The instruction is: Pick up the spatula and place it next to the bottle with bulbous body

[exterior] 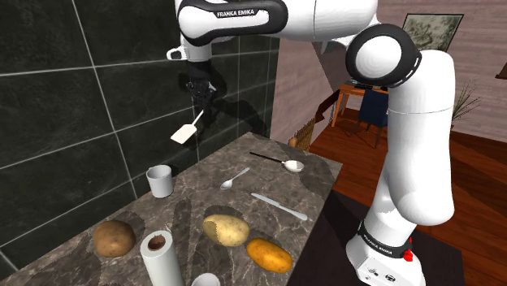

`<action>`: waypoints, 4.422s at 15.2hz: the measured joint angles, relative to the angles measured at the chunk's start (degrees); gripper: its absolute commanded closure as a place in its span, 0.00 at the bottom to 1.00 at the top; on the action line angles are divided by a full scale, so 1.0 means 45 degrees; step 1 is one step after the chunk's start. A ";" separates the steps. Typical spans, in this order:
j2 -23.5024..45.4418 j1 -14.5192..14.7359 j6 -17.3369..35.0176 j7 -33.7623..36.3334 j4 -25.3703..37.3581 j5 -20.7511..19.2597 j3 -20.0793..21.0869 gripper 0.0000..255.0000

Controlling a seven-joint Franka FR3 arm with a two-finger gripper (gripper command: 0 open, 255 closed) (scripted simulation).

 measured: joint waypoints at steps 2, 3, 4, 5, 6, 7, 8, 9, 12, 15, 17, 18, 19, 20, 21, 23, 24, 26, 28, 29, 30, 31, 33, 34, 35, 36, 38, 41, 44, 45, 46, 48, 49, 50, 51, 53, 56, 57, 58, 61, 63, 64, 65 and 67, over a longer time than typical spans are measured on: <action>-0.0223 0.0295 0.0064 0.0438 -0.0319 -0.0042 0.0150 1.00; -0.0148 0.0454 -0.0101 0.0669 -0.0096 -0.0058 0.0235 1.00; -0.0182 0.0623 0.0012 0.0929 -0.0262 -0.0079 0.0324 1.00; -0.0245 0.0798 0.0000 0.1195 -0.0337 -0.0102 0.0416 1.00; -0.0344 0.0949 -0.0049 0.1425 -0.0399 -0.0118 0.0498 1.00; -0.0441 0.1140 -0.0051 0.1714 -0.0507 -0.0139 0.0602 1.00; -0.0361 0.1350 -0.0129 0.2028 -0.0368 -0.0167 0.0716 1.00; -0.0325 0.1521 -0.0082 0.2293 -0.0399 -0.0192 0.0809 1.00; -0.0156 0.2123 -0.0232 0.3192 -0.0147 -0.0268 0.1126 1.00; 0.0109 0.2682 -0.0402 0.4012 0.0233 -0.0345 0.1405 1.00; 0.0340 0.3041 -0.0569 0.4515 0.0595 -0.0404 0.1572 1.00; 0.0527 0.3234 -0.0766 0.4762 0.0963 -0.0441 0.1654 1.00; 0.0688 0.3423 -0.0815 0.5018 0.1159 -0.0478 0.1732 1.00; 0.0860 0.3609 -0.0919 0.5264 0.1413 -0.0510 0.1807 1.00; 0.1014 0.3809 -0.0991 0.5523 0.1618 -0.0548 0.1883 1.00; 0.1379 0.4245 -0.1126 0.6072 0.2077 -0.0633 0.2039 1.00; 0.1601 0.4499 -0.1281 0.6371 0.2436 -0.0685 0.2121 1.00; 0.2231 0.4937 -0.1678 0.6824 0.3430 -0.0799 0.2230 1.00; 0.3042 0.5437 -0.2216 0.7267 0.4747 -0.0933 0.2318 1.00; 0.3355 0.5650 -0.2402 0.7454 0.5226 -0.0987 0.2347 1.00; 0.3942 0.5951 -0.2786 0.7656 0.6196 -0.1075 0.2365 1.00; 0.4120 0.6094 -0.2812 0.7795 0.6378 -0.1099 0.2385 1.00; 0.4033 0.6147 -0.2502 0.7932 0.5971 -0.1093 0.2412 1.00; 0.3955 0.6139 -0.2336 0.7967 0.5727 -0.1085 0.2420 1.00; 0.3851 0.6099 -0.2074 0.7982 0.5358 -0.1072 0.2425 1.00; 0.3802 0.6093 -0.1858 0.8022 0.5089 -0.1067 0.2432 1.00; 0.3598 0.6022 -0.1374 0.8048 0.4397 -0.1042 0.2442 1.00; 0.3450 0.5983 -0.0792 0.8114 0.3665 -0.1028 0.2454 1.00; 0.3294 0.5905 -0.0149 0.8141 0.2864 -0.1013 0.2456 1.00; 0.3263 0.5890 0.0045 0.8157 0.2639 -0.1012 0.2456 1.00; 0.3242 0.5884 0.0210 0.8178 0.2450 -0.1012 0.2458 1.00; 0.3253 0.5857 0.0538 0.8191 0.2133 -0.1017 0.2453 1.00; 0.3211 0.5836 0.0753 0.8204 0.1872 -0.1016 0.2451 1.00; 0.3280 0.5838 0.0880 0.8214 0.1816 -0.1027 0.2446 1.00; 0.3187 0.5821 0.1109 0.8242 0.1489 -0.1021 0.2452 1.00; 0.3209 0.5803 0.1435 0.8263 0.1186 -0.1031 0.2446 1.00; 0.3328 0.5791 0.1847 0.8292 0.0891 -0.1056 0.2433 1.00; 0.3354 0.5779 0.2028 0.8299 0.0734 -0.1063 0.2427 1.00; 0.3343 0.5781 0.2164 0.8325 0.0583 -0.1068 0.2428 1.00; 0.3390 0.5759 0.2653 0.8363 0.0140 -0.1090 0.2417 1.00; 0.3502 0.5754 0.2947 0.8384 -0.0044 -0.1114 0.2405 1.00; 0.3556 0.5764 0.3103 0.8414 -0.0149 -0.1128 0.2400 1.00; 0.3597 0.5755 0.3265 0.8425 -0.0272 -0.1142 0.2390 1.00; 0.3625 0.5729 0.3559 0.8435 -0.0540 -0.1157 0.2377 1.00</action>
